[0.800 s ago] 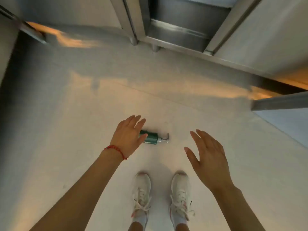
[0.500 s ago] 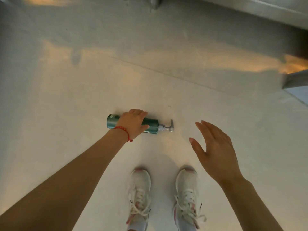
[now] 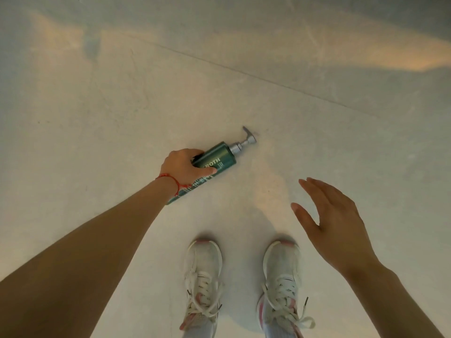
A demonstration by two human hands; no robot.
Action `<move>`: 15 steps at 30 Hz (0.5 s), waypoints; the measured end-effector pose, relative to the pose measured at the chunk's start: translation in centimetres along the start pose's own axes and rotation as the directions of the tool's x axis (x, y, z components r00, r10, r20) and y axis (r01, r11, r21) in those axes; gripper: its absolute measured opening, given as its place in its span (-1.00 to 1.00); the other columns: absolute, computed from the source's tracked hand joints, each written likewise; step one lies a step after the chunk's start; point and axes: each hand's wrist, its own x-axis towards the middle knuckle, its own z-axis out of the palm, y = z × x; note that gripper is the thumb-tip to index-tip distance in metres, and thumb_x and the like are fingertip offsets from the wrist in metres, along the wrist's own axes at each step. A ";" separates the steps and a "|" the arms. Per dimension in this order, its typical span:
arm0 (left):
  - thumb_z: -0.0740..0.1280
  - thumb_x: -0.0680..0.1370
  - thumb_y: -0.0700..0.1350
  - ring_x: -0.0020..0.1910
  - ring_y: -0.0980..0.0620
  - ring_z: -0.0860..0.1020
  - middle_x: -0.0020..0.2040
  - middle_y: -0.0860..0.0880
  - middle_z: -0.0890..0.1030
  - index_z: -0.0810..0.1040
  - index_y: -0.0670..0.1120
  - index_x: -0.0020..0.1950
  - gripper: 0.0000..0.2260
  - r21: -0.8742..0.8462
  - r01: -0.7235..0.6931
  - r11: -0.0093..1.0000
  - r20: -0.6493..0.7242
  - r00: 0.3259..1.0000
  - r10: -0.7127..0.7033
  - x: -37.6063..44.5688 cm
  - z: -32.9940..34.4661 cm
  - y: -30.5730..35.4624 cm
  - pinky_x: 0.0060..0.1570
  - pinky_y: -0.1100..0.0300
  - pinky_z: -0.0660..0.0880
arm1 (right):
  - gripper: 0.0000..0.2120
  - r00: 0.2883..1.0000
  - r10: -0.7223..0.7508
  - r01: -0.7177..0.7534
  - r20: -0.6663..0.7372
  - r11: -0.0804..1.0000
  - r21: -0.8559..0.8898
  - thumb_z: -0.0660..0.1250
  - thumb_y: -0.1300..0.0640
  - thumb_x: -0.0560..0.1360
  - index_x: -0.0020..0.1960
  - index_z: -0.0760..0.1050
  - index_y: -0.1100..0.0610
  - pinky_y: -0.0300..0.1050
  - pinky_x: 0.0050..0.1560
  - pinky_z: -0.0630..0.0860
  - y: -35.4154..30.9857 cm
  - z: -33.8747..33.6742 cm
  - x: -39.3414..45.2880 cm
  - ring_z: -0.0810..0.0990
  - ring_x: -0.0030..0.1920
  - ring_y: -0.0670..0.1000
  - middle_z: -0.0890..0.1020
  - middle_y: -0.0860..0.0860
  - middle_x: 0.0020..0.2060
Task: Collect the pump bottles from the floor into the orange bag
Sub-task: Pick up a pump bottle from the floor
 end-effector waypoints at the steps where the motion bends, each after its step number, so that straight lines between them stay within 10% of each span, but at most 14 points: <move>1: 0.43 0.33 0.15 0.02 -0.07 0.54 0.05 -0.07 0.63 0.54 0.02 0.15 -0.55 -0.049 0.030 0.998 -0.022 0.999 -0.031 0.0 0.2 -0.1 -0.03 0.15 0.44 | -0.56 1.000 0.008 -0.008 0.005 1.000 0.007 0.19 -0.01 0.49 0.30 0.40 0.17 0.19 0.27 0.36 0.0 0.1 0.0 0.47 0.27 0.20 0.53 0.17 0.24; 15: 0.47 0.29 0.03 -0.25 0.01 0.48 -0.13 -0.07 0.62 0.54 -0.07 0.08 -0.59 -0.149 -0.008 0.989 -0.169 0.985 -0.018 0.9 2.3 2.3 -0.25 0.20 0.36 | -0.53 1.000 0.025 -0.025 -0.002 0.999 0.048 0.14 -0.06 0.50 0.34 0.36 0.12 0.11 0.31 0.31 -1.1 1.0 1.0 0.43 0.31 0.14 0.49 0.12 0.29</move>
